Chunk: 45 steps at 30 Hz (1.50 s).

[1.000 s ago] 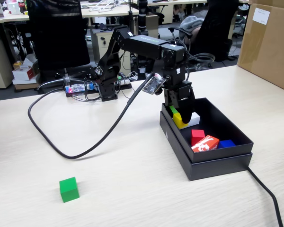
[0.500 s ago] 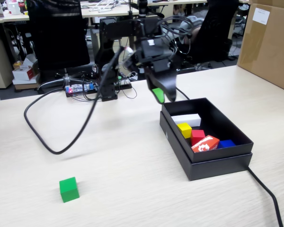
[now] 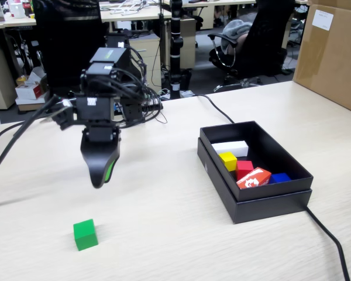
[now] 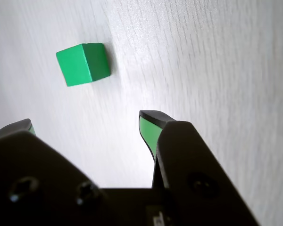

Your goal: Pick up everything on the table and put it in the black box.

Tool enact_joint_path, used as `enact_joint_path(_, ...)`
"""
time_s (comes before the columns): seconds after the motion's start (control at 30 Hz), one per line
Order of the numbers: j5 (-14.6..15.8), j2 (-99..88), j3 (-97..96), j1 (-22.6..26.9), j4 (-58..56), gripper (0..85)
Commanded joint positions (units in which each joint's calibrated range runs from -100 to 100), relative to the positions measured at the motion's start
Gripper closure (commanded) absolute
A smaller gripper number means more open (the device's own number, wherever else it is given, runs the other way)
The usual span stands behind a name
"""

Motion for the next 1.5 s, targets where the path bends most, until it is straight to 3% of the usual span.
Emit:
enact_joint_path(0.0,-0.93,3.39,8.81,-0.88,3.08,40.2)
enact_joint_path(0.53,-4.1,28.17,29.39,-2.05,3.17,40.7)
enact_joint_path(0.8,-4.49,29.32,28.48,-1.03,2.73,41.0)
enact_joint_path(1.0,-5.32,28.75,26.94,-0.98,-0.03,54.8)
enact_joint_path(1.47,-6.84,25.53,22.77,-1.71,-2.36,54.8)
